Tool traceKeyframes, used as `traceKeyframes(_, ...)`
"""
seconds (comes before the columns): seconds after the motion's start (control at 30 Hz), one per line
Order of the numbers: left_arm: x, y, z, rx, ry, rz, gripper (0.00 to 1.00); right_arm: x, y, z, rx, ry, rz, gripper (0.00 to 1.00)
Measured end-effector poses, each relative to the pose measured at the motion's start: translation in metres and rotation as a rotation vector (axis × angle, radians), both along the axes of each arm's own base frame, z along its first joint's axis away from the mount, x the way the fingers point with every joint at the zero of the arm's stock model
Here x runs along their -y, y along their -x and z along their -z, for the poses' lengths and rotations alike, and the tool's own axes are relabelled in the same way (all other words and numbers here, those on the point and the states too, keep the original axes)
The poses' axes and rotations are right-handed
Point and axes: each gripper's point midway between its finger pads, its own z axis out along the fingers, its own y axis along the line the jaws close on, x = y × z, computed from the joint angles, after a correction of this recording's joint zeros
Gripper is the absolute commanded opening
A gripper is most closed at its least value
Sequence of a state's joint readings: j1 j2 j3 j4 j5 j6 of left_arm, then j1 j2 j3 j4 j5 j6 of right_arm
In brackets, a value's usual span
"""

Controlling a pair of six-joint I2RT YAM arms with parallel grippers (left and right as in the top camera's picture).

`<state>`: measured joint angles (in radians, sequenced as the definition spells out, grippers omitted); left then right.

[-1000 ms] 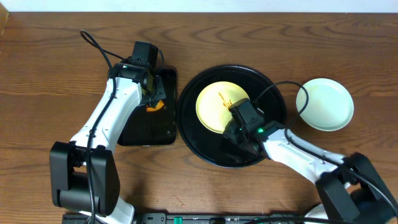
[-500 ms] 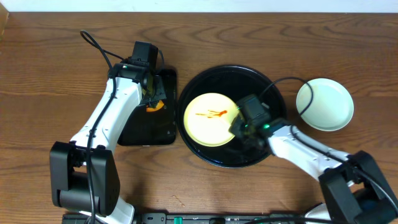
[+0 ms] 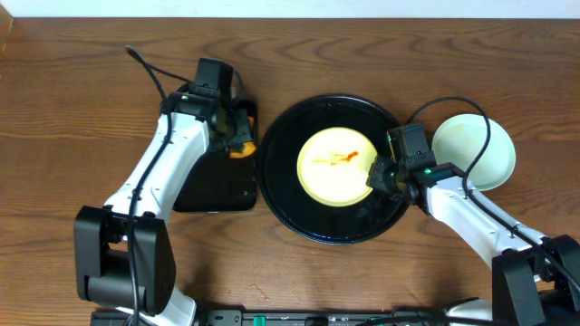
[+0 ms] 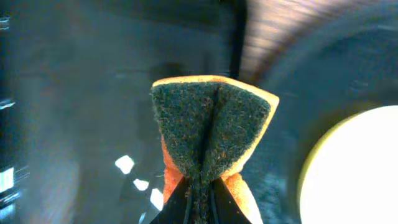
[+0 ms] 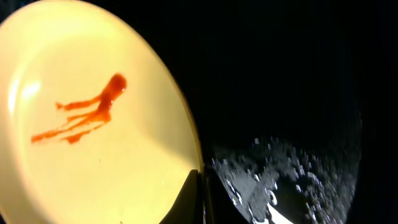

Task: Clean dirty plates on tray and stack at the side
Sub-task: 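Carry the sponge with left gripper onto the yellow plate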

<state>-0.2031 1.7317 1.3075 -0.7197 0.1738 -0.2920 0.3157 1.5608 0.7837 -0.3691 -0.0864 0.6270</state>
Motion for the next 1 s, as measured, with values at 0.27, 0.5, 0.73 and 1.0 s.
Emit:
traceKeyframes(0.27,0.081,0.011,-0.01,0.053,0.119,0.224,0.08,-0.008,0.008,0.002,-0.018,0.006,-0.065,0.01)
traceKeyframes(0.5,0.141,0.027,-0.001,0.056,0.171,0.314,0.07,-0.008,0.008,0.002,-0.014,0.007,-0.07,0.01)
traceKeyframes(0.73,0.188,0.035,0.02,0.043,0.217,0.328,0.07,-0.008,0.008,0.002,-0.014,0.008,-0.071,0.01)
traceKeyframes(1.0,0.227,0.041,0.024,0.071,0.277,0.339,0.07,-0.007,0.01,0.002,-0.022,0.009,-0.071,0.01)
